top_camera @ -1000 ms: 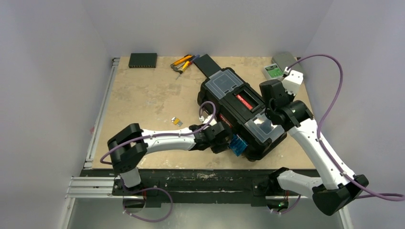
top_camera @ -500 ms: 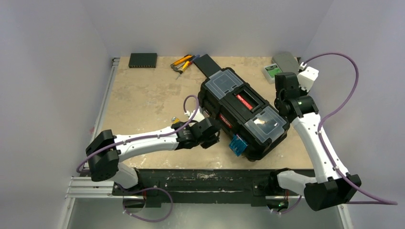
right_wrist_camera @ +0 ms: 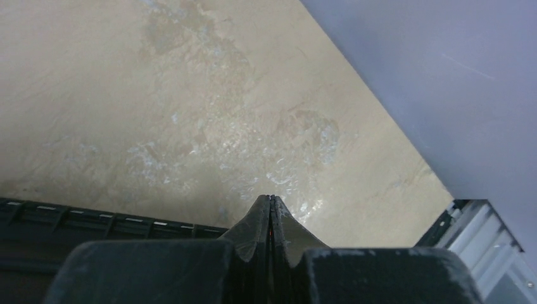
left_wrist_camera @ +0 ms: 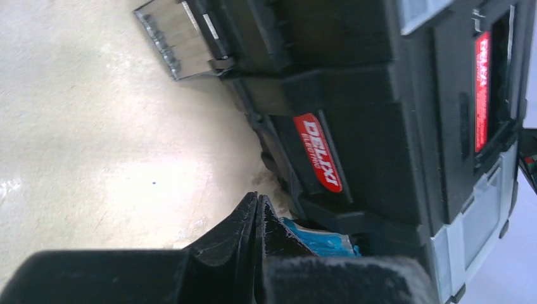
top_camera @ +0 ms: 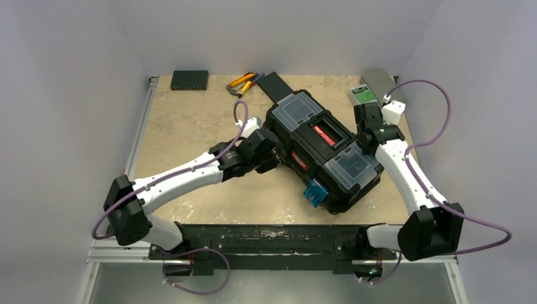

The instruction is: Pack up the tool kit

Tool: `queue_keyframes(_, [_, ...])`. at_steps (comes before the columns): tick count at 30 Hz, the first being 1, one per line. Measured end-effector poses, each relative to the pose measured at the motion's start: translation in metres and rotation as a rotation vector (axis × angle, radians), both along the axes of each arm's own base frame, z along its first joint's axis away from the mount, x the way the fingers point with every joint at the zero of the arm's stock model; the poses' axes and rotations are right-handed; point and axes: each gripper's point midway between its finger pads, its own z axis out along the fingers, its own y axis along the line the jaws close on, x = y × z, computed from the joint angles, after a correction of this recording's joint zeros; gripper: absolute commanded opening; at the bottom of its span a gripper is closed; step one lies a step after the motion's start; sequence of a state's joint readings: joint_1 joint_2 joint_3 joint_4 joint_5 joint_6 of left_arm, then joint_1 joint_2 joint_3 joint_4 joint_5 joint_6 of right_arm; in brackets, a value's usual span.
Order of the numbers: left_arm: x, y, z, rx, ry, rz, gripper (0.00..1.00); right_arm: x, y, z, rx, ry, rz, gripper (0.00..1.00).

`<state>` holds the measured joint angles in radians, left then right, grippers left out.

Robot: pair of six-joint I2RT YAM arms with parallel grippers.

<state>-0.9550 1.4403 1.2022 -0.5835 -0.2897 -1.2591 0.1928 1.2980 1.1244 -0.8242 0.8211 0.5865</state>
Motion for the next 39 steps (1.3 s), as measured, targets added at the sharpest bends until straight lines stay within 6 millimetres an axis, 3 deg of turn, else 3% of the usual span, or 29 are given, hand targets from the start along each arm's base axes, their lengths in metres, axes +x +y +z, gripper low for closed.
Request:
queue_keyframes(4, [0.008,-0.009,0.002,0.000,0.006,-0.050,0.00,0.003,0.014,0.000,0.102,-0.065,0.054,0.00])
queue_keyframes(11, [0.036,-0.011,-0.031,0.064,0.067,-0.086,0.00,0.003,0.044,0.009,0.275,-0.204,0.187,0.00])
queue_keyframes(17, [0.054,-0.017,-0.034,0.085,0.073,-0.122,0.00,0.013,0.065,0.013,0.368,-0.293,0.278,0.00])
queue_keyframes(22, [0.062,-0.011,-0.045,0.133,0.124,-0.148,0.00,0.017,0.076,0.015,0.408,-0.344,0.328,0.00])
queue_keyframes(26, [0.080,-0.007,-0.053,0.154,0.153,-0.149,0.00,0.020,0.083,0.017,0.430,-0.368,0.365,0.00])
queue_keyframes(34, [0.096,0.002,-0.052,0.195,0.202,-0.169,0.00,0.021,0.090,0.016,0.424,-0.370,0.392,0.00])
queue_keyframes(39, [0.118,0.015,-0.053,0.233,0.217,-0.158,0.00,0.020,0.111,0.014,0.397,-0.345,0.430,0.00])
